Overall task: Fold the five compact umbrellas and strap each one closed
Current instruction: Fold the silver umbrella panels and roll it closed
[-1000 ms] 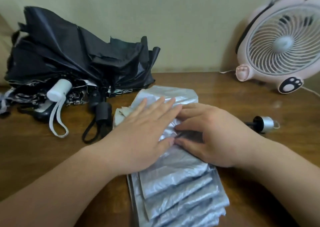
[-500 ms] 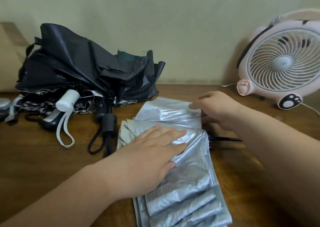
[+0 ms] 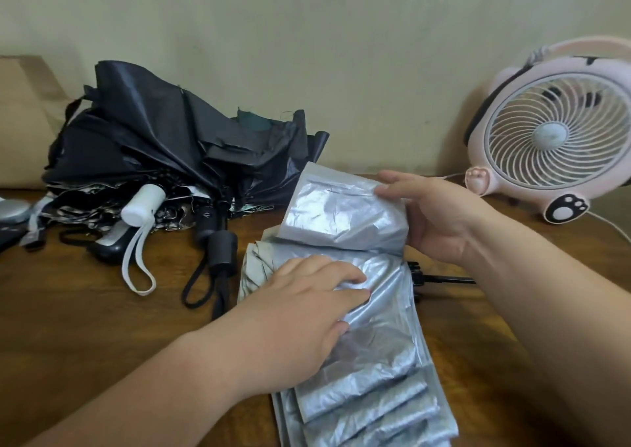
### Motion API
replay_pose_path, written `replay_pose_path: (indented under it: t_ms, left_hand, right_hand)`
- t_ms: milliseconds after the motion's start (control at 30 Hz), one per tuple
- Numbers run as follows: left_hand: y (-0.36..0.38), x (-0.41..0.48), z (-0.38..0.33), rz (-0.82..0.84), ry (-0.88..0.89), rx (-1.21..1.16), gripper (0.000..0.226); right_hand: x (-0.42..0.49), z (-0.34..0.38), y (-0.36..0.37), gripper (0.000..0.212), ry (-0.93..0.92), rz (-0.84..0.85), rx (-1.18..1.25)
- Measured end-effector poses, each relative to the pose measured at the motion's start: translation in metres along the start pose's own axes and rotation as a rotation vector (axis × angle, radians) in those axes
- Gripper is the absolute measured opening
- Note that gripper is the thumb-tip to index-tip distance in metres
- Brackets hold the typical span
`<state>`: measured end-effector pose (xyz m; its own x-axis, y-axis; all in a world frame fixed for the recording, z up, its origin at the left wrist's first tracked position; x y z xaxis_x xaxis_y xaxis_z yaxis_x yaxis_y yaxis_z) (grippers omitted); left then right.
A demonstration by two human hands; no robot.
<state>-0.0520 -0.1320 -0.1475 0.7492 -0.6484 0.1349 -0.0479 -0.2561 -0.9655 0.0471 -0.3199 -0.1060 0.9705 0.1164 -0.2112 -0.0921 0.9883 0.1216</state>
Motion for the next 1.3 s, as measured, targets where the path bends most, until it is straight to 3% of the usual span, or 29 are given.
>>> replay_pose_path:
  t_ms: [67, 200, 333, 433, 500, 600, 700, 833, 967, 1167, 1300]
  left_hand:
    - [0.002, 0.000, 0.001, -0.009, 0.003, -0.007, 0.045]
    - [-0.002, 0.001, 0.002, -0.090, 0.026, -0.063, 0.039]
    - [-0.017, -0.002, 0.007, -0.423, -0.078, -0.198, 0.008]
    - [-0.030, -0.009, 0.013, -0.767, -0.226, -0.289, 0.032]
    - [-0.036, -0.013, 0.016, -0.859, -0.344, -0.390, 0.046]
    - [-0.038, -0.015, 0.016, -0.786, -0.454, -0.594, 0.067]
    - [-0.042, -0.015, 0.009, -0.644, -0.372, -0.646, 0.074]
    - [-0.045, -0.017, 0.005, -0.471, -0.124, -0.402, 0.045]
    - [-0.051, -0.019, 0.005, -0.445, 0.099, -0.243, 0.019]
    - [-0.054, -0.017, 0.017, -0.323, 0.034, -0.163, 0.025]
    - [-0.053, -0.016, 0.016, -0.208, 0.044, -0.107, 0.016]
  right_hand:
    - [-0.011, -0.001, -0.001, 0.046, -0.013, 0.055, 0.052]
    - [-0.033, -0.008, -0.004, 0.046, -0.063, 0.056, -0.072]
    - [-0.053, -0.018, -0.005, 0.046, -0.122, 0.034, -0.166]
    - [-0.062, -0.029, -0.004, 0.050, -0.145, -0.004, -0.184]
    - [-0.064, -0.035, -0.005, 0.049, -0.169, -0.042, -0.149]
    - [-0.069, -0.037, -0.006, 0.032, -0.255, -0.043, -0.195]
    - [-0.074, -0.040, -0.007, 0.022, -0.312, -0.051, -0.212]
    - [-0.076, -0.044, -0.006, 0.012, -0.312, -0.070, -0.276]
    - [-0.074, -0.049, -0.007, 0.014, -0.279, -0.076, -0.346]
    - [-0.073, -0.042, -0.016, 0.015, -0.281, 0.016, -0.584]
    - [-0.076, -0.041, -0.016, 0.016, -0.265, 0.077, -0.768]
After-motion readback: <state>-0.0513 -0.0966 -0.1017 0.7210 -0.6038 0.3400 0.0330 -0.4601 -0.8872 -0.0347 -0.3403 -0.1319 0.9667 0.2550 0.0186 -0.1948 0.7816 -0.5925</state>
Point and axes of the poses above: each hand's wrist, its own x-axis towards the middle knuckle, its own y-axis out of the palm, z = x × y, the point moved 3 cm from there along x, towards the middle knuckle, and after that the axes turned 6 degrees about -x, right-handed, at the moved point
